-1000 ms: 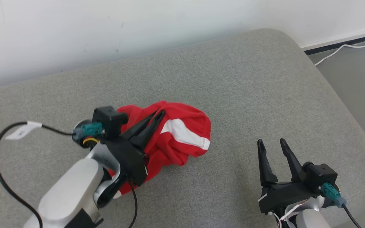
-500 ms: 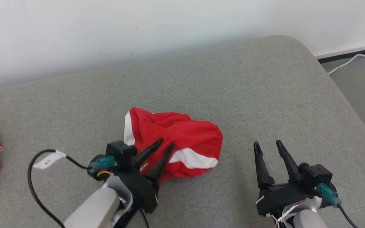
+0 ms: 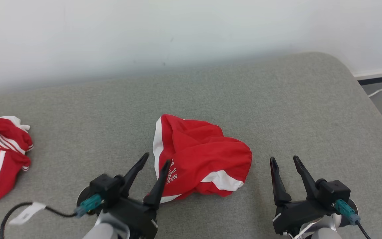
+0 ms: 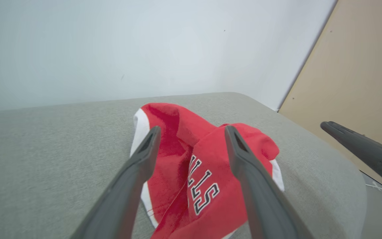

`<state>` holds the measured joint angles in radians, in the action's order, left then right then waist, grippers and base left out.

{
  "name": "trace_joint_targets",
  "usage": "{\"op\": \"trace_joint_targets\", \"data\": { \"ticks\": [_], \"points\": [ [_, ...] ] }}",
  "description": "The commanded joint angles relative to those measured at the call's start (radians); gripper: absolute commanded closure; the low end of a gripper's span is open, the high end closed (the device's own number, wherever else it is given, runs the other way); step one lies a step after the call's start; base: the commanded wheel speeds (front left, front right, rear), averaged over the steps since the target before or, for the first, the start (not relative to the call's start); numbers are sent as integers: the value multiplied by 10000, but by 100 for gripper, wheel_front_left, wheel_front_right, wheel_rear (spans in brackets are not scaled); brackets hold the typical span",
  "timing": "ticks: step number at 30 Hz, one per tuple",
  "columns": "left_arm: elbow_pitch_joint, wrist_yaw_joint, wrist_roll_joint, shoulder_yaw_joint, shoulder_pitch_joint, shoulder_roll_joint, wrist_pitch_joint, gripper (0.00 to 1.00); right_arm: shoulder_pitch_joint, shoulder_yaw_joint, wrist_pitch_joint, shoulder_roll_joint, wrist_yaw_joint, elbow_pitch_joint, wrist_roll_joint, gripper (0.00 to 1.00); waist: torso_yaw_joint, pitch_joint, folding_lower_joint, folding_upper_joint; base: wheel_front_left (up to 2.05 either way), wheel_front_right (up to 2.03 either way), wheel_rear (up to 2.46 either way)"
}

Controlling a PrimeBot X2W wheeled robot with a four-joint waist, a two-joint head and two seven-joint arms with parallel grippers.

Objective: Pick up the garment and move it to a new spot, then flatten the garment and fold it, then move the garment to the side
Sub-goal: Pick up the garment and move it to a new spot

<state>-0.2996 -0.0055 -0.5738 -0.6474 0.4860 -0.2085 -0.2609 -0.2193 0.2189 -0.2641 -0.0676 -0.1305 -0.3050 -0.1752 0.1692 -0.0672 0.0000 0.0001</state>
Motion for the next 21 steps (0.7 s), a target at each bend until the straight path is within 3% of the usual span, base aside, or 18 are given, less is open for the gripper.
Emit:
{"op": "trace_joint_targets", "data": {
  "ticks": [1,13,19,21],
  "points": [
    [104,44,43,85,-273,-44,-45,0,138,-7,-9,-66,-4,0,34,0,-199,200,0,-1,0,0,0],
    [846,164,588,1276,-2595,-122,-49,0,521,53,119,-144,-4,133,-41,0,-759,639,0,-1,0,0,0],
    [346,-47,869,1378,-2917,59,-50,0,514,106,141,-195,-4,136,-127,0,-767,619,0,-1,0,0,0],
    [-292,-320,938,1447,-2845,255,-51,0,424,143,136,-215,-4,150,-178,0,-683,563,0,-1,0,0,0]
  ]
}}
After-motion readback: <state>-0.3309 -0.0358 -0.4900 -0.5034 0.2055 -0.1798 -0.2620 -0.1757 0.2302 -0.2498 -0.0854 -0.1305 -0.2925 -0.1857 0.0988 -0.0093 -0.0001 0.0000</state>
